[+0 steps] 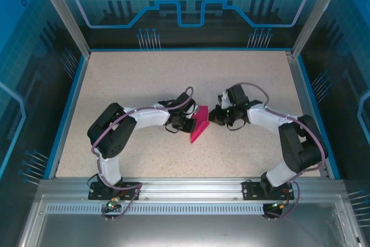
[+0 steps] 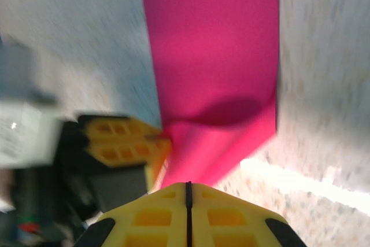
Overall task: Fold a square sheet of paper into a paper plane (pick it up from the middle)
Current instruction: Third fold the triangle at the center of the table.
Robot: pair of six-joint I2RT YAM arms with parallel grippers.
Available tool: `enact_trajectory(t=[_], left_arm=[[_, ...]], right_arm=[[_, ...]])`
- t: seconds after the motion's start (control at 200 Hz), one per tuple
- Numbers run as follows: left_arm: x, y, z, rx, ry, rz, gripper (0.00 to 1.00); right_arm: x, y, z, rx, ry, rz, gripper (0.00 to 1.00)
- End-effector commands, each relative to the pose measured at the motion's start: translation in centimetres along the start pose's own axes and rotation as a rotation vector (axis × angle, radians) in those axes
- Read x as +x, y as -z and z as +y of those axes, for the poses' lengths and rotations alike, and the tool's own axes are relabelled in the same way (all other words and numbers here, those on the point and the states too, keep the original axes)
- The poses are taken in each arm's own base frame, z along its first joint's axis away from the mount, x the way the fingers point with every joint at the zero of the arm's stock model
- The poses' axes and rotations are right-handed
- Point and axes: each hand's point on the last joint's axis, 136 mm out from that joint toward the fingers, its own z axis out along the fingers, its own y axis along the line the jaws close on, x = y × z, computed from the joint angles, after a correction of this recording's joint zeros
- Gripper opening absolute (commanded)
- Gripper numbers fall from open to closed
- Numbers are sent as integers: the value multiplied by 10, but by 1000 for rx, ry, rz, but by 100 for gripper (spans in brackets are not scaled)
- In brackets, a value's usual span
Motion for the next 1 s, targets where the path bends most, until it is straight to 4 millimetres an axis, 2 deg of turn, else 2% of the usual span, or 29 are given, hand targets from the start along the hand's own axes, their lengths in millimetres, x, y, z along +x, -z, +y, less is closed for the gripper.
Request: enact_trajectory(t=[0.0, 0.165, 0.38, 0.995], left_arm=[[6, -4, 4, 0, 14, 27, 9], [6, -4, 3, 3, 12, 28, 9], [8, -3, 2, 12, 13, 28, 9], [7, -3, -3, 35, 7, 31, 10]], right_arm=[[21, -11, 24, -84, 17, 17, 6], [46, -29, 33, -98, 20, 43, 5], [59, -46, 43, -113, 19, 68, 4], [71, -65, 21, -74, -30, 111, 4]])
